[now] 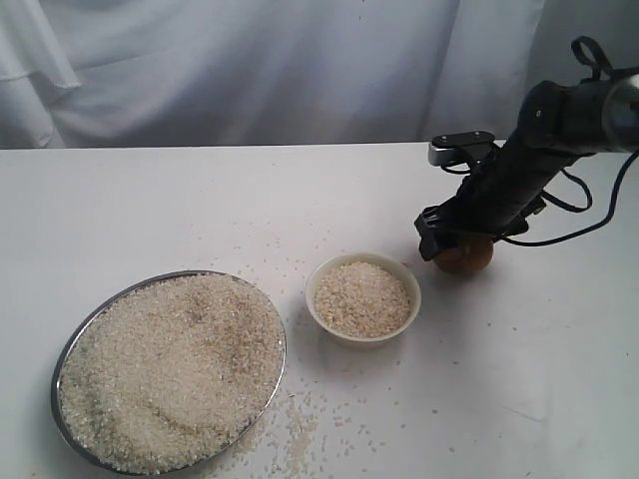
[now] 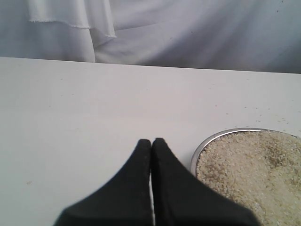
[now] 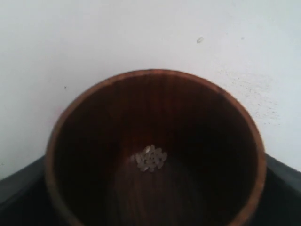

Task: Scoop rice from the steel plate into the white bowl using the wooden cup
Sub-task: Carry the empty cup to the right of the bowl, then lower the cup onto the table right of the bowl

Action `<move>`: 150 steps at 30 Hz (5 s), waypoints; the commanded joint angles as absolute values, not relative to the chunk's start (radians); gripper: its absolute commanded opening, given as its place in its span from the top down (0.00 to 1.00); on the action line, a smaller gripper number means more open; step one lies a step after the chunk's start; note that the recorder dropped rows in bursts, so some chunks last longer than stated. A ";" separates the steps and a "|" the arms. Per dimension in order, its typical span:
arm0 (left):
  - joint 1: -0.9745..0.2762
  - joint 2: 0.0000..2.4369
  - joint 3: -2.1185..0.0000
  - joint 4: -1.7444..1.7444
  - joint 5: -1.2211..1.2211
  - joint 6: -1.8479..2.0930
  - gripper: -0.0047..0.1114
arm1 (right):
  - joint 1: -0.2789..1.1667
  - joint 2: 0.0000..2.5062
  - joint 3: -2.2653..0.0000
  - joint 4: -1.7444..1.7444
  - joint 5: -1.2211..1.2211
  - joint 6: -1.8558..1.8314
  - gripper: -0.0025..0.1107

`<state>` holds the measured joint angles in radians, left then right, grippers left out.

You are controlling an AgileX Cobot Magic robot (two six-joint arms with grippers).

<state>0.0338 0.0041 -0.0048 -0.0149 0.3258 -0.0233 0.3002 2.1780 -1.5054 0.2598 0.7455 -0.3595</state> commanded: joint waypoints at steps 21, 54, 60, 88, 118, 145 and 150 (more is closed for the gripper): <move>0.036 0.000 0.000 -0.016 0.319 -0.024 0.96 | 0.297 2.152 -1.397 0.337 0.592 -0.404 0.98; 0.036 0.000 0.000 -0.016 0.319 -0.024 0.96 | 0.386 2.040 -0.864 -0.173 -0.547 0.220 0.98; 0.036 0.000 0.000 -0.016 0.319 -0.024 0.96 | 0.386 2.075 -0.864 -0.177 -0.598 0.179 0.98; 0.036 0.000 0.000 -0.016 0.319 -0.024 0.96 | 0.386 2.193 -0.866 -0.203 -0.708 -0.045 0.96; 0.036 0.000 0.000 -0.016 0.319 -0.024 0.96 | 0.386 2.144 -0.921 -0.247 -0.446 0.086 0.48; 0.036 0.000 0.000 -0.016 0.319 -0.024 0.96 | 0.386 2.073 -0.926 -0.247 -0.441 0.173 0.48; 0.036 0.000 0.000 -0.016 0.319 -0.024 0.96 | 0.388 2.072 -0.926 -0.289 -0.439 0.195 0.48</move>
